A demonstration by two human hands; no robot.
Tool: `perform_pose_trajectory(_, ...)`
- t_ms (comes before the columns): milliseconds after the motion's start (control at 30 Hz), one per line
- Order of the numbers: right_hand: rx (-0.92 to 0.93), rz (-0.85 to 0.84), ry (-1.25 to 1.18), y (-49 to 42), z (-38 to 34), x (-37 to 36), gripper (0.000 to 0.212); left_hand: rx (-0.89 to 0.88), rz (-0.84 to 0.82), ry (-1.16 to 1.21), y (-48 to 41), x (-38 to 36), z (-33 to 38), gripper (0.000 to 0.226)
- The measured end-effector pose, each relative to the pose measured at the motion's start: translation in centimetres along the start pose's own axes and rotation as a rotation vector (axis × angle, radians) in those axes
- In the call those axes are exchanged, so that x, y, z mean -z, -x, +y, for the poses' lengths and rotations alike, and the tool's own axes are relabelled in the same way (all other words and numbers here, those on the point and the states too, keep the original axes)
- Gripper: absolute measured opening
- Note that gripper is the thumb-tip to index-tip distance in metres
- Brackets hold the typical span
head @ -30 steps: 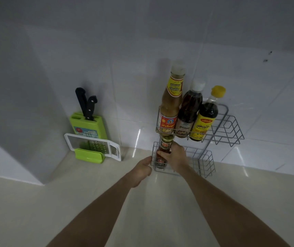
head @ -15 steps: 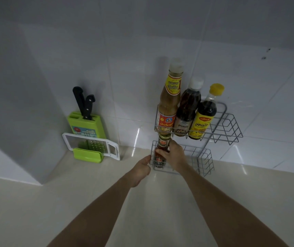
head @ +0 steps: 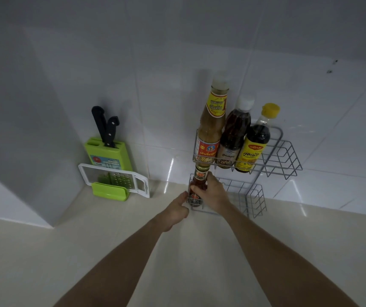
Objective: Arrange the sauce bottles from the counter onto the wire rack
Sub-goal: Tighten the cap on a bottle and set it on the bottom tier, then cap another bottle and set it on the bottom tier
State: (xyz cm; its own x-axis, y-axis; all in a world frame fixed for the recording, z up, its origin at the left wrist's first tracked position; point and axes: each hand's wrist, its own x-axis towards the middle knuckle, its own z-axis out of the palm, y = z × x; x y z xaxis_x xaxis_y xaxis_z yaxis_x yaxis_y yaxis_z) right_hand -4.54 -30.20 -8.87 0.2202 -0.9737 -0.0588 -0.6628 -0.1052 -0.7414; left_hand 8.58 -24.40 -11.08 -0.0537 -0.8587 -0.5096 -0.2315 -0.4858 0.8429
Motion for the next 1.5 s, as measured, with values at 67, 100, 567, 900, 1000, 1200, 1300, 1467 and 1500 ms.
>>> perform_pose_trajectory(67,-0.026,-0.003,-0.015,0.5,0.0,-0.1,0.046,0.029,0.043,-0.003,0.2,-0.1,-0.4,0.08)
perform_pose_trajectory(100,-0.031,-0.008,-0.017,0.8,0.0,-0.1,0.046,0.033,0.07,-0.005,0.4,-0.2,-0.6,0.079)
perform_pose_trajectory(567,0.14,-0.055,-0.042,11.3,-0.5,2.8,0.041,-0.112,0.112,0.039,8.8,-1.8,-7.1,0.058)
perform_pose_trajectory(900,0.395,-0.281,-0.008,24.8,-0.6,2.4,0.012,-0.202,-0.327,-0.249,21.0,-6.3,-11.6,0.08)
perform_pose_trajectory(1000,0.392,-0.324,0.029,27.2,-1.3,3.2,0.03,-0.216,-0.407,-0.29,22.2,-7.9,-12.9,0.071)
perform_pose_trajectory(1200,0.542,-0.365,0.497,29.8,-1.6,4.4,0.039,-0.258,-0.278,-0.103,23.1,-10.5,-14.5,0.018)
perform_pose_trajectory(1300,0.59,-0.361,0.444,29.6,-1.6,4.7,0.03,-0.287,-0.184,-0.08,23.0,-10.9,-14.0,0.024)
perform_pose_trajectory(1467,0.591,-0.264,0.258,25.4,-4.7,8.2,0.023,-0.309,0.043,0.072,21.7,-9.6,-8.7,0.02)
perform_pose_trajectory(1500,0.562,-0.247,0.175,24.5,-5.8,9.3,0.023,-0.321,0.09,0.097,21.5,-9.1,-7.0,0.018)
